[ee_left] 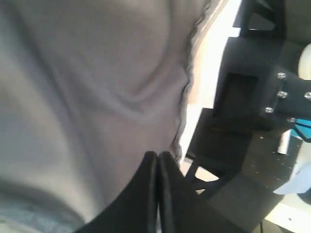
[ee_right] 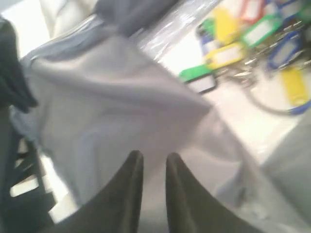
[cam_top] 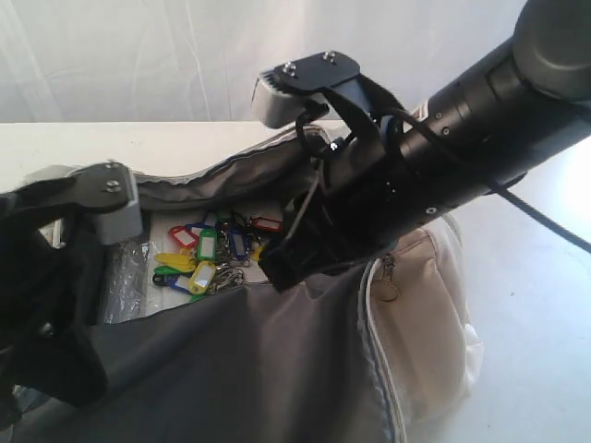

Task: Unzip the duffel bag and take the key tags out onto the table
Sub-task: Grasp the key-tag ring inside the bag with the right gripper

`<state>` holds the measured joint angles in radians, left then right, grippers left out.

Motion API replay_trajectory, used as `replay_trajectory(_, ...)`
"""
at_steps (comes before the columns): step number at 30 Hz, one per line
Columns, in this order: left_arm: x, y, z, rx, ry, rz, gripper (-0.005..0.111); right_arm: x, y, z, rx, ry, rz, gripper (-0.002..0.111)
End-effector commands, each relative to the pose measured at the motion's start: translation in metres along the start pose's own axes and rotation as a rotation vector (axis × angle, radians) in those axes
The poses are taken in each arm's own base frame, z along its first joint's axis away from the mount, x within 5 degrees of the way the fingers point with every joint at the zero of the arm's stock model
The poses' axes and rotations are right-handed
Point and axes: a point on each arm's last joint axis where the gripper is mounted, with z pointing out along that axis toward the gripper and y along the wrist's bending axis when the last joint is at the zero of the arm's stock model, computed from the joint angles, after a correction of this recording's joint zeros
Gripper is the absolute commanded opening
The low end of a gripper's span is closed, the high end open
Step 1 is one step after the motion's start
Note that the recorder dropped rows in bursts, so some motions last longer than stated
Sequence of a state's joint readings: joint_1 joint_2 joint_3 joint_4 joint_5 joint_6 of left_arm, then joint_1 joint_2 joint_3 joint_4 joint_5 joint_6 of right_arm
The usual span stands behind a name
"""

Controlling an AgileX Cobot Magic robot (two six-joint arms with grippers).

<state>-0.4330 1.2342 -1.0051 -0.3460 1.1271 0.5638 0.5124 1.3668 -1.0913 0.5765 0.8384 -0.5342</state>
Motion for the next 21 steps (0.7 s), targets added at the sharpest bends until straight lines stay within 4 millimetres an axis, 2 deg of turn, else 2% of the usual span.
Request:
replay_trajectory(1,0.019,-0.017,-0.025,-0.107,-0.030,-0.046,0.000,-0.013,-0.003,-0.005,0.055,-0.075,-0.003,0.017)
replay_trajectory(5,0.041,-0.022,-0.040,-0.299,-0.061,-0.163,0.000,-0.021,-0.008,0.005,0.054,-0.064,0.010,0.017)
replay_trajectory(10,0.076,-0.035,-0.054,-0.480,-0.146,-0.281,0.000,-0.037,-0.024,0.030,0.082,-0.025,-0.009,0.017)
replay_trajectory(14,0.096,-0.041,-0.047,-0.542,-0.188,-0.284,0.000,-0.056,-0.042,0.059,0.102,0.005,-0.001,0.017)
replay_trajectory(21,0.108,-0.036,-0.021,-0.573,-0.308,-0.301,0.000,-0.078,-0.075,0.117,0.145,0.067,0.060,0.017)
